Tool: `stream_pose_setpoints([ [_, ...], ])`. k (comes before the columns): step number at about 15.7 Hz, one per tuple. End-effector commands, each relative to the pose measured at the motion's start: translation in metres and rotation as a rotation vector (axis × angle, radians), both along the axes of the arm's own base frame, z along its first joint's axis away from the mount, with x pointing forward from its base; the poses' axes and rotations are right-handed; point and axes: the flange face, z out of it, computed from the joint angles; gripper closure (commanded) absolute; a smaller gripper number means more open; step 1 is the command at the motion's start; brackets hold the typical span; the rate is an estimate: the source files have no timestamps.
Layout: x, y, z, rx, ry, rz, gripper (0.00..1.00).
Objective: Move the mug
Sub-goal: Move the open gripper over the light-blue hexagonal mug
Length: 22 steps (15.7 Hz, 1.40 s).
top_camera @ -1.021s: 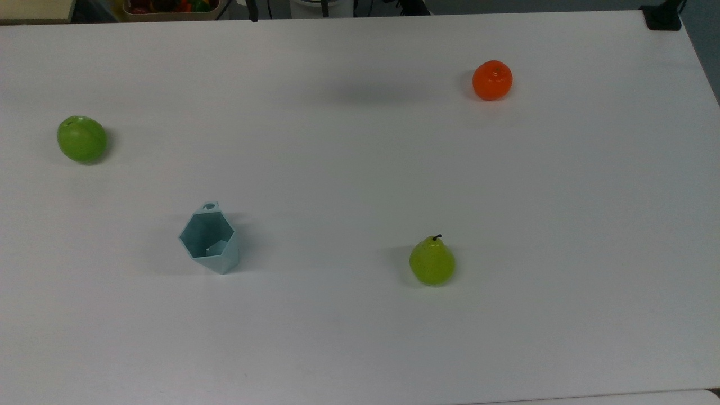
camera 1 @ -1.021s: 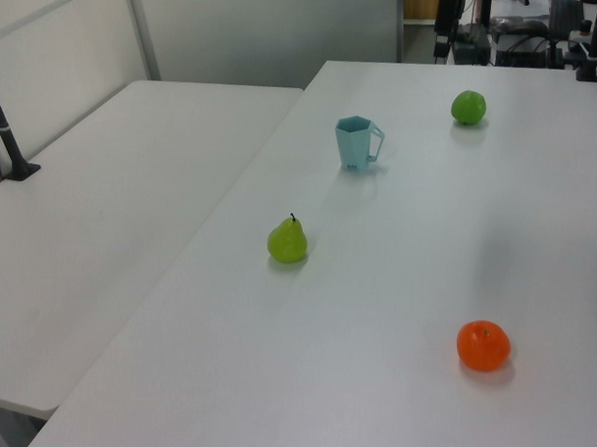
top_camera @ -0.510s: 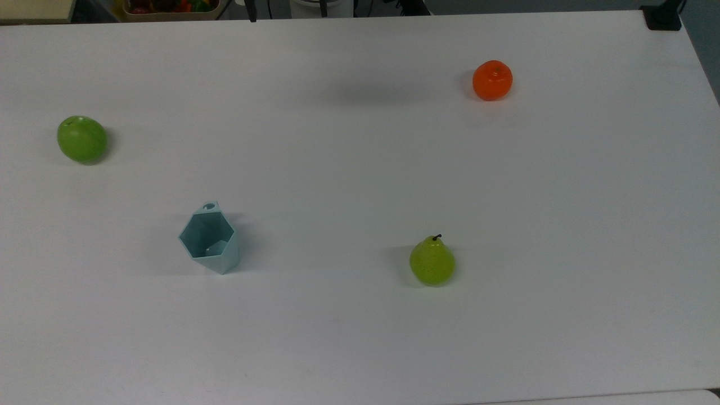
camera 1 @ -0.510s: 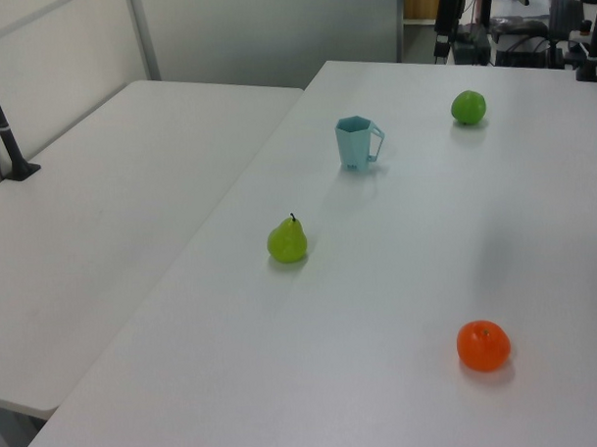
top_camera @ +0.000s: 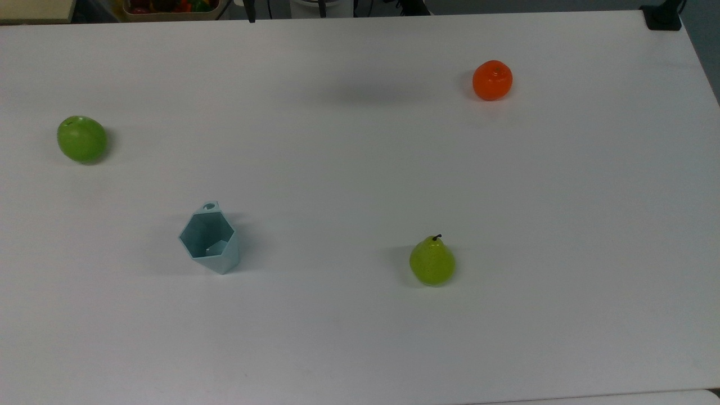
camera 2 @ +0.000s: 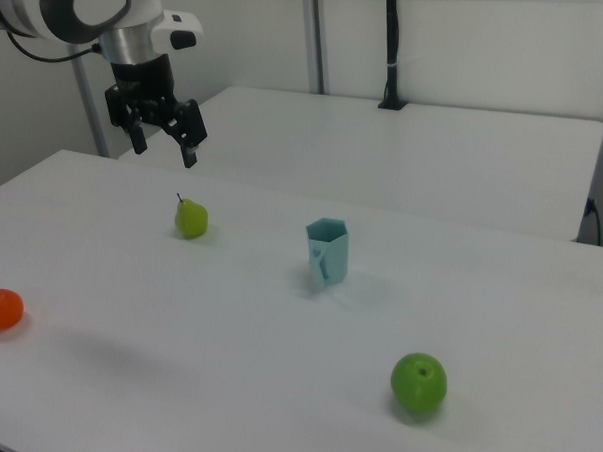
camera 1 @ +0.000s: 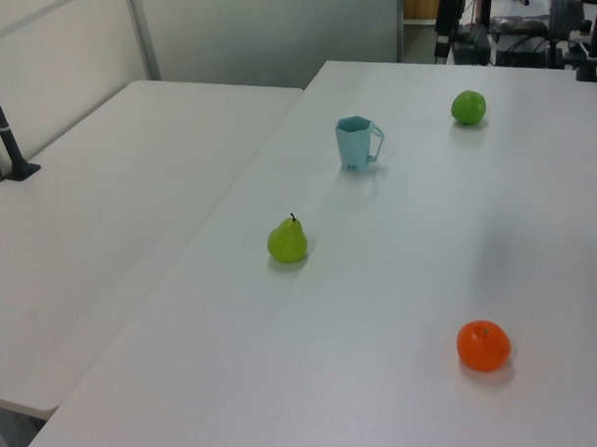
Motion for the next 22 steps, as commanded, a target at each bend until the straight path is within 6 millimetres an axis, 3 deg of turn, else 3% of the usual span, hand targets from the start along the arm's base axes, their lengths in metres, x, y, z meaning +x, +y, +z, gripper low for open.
stream_pose_setpoints([
  [1,0.034,-0.009,-0.006,-0.006,-0.018,-0.003,0.04],
  [4,0.053,-0.035,-0.026,-0.021,-0.003,-0.043,0.04],
  [9,0.102,-0.067,-0.056,-0.064,-0.001,-0.085,0.04],
  [15,0.126,-0.104,-0.108,-0.096,-0.002,-0.044,0.05],
  [22,0.142,-0.113,-0.162,-0.115,-0.022,-0.021,0.16],
])
